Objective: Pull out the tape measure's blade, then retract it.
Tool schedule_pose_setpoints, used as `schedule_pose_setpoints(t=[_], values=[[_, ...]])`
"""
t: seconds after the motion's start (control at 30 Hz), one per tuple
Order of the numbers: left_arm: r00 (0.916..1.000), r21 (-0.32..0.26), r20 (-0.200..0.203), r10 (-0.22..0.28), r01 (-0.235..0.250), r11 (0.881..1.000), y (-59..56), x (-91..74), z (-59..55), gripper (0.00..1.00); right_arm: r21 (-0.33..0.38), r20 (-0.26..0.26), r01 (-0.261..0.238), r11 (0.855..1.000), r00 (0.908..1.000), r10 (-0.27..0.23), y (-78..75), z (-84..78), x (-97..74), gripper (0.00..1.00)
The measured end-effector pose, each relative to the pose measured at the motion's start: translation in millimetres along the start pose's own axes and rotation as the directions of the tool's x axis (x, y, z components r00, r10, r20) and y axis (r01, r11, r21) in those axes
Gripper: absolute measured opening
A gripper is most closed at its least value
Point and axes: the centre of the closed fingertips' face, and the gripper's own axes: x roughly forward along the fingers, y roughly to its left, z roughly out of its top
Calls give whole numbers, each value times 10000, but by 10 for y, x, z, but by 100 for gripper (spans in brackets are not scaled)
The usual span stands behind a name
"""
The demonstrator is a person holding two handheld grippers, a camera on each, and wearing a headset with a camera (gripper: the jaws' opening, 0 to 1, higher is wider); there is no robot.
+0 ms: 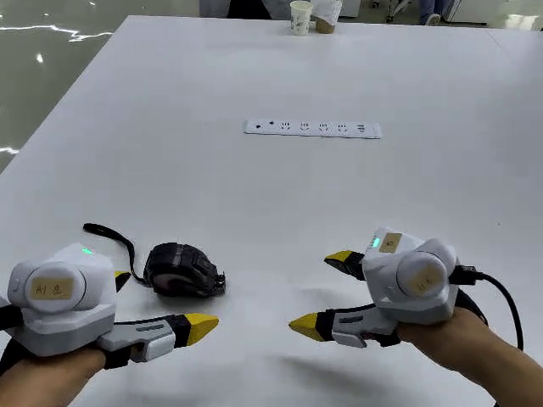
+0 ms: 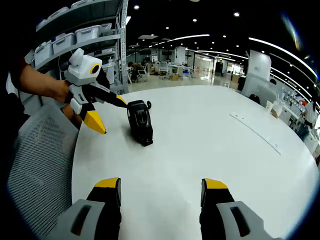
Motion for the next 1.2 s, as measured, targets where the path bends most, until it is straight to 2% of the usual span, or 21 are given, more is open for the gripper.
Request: schedule_pose_setpoints(t=[0.13,0.37,0.53,0.67,0.77,0.87,1.07,1.2], values=[[10000,206,-15,-72,72,9998,-25,-37,-4,94,231,35,99,9997,9999,-100,31,-46,-83,65],[9994,494,220,-274,263,9984,-82,-121,42,99,432,397,378,9984,9984,-395,68,-105,-202,70],[9974,514,465,-544,520,9973,-138,-168,57,99,786,746,653,9948,9947,-712,70,-130,-284,75],[9966,542,505,-649,621,9966,-152,-193,34,99,1114,960,806,9905,9912,-914,92,-141,-344,79],[9950,783,675,-737,684,9946,-160,-227,44,99,1394,1038,902,9861,9890,-1051,106,-164,-380,81],[9945,1033,674,-807,735,9919,-167,-250,38,99,1596,1106,953,9826,9873,-1137,127,-186,-411,84],[9927,1436,771,-927,809,9863,-180,-293,46,99,1790,1297,1038,9783,9833,-1281,153,-205,-465,89],[9891,1363,967,-1114,977,9858,-197,-306,67,99,1801,1423,1053,9780,9810,-1319,166,-202,-499,94]])
